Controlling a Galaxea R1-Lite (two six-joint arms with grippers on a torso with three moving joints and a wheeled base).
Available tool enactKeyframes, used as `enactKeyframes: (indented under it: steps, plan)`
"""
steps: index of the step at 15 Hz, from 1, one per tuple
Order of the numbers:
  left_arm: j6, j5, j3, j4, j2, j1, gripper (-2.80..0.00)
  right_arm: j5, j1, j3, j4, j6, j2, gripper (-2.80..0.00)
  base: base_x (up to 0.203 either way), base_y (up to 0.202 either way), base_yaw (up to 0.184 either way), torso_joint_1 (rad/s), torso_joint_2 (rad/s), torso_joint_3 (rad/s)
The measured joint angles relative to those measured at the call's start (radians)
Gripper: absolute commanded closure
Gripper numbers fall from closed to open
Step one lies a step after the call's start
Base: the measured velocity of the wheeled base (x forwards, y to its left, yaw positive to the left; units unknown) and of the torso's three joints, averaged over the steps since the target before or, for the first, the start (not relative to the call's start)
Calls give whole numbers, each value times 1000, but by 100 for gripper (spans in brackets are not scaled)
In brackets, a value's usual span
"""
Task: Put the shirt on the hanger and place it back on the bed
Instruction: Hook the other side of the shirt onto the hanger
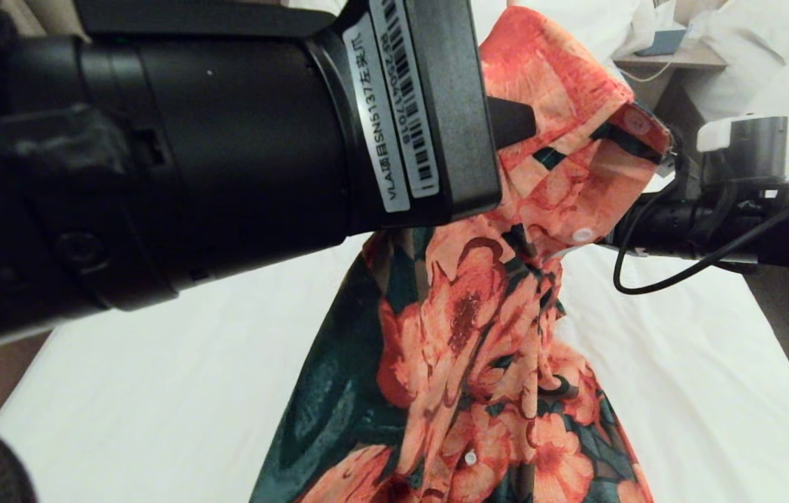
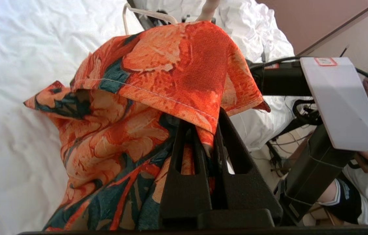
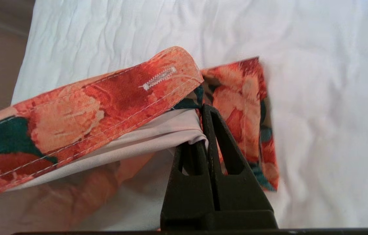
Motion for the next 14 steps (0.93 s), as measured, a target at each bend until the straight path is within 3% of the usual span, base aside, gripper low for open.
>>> enactKeyframes:
  steps: [14]
  plan:
    - [-9, 0, 7, 5, 50, -29, 0, 0, -61, -191, 155, -8, 29, 0, 0, 0, 0, 0, 0, 0]
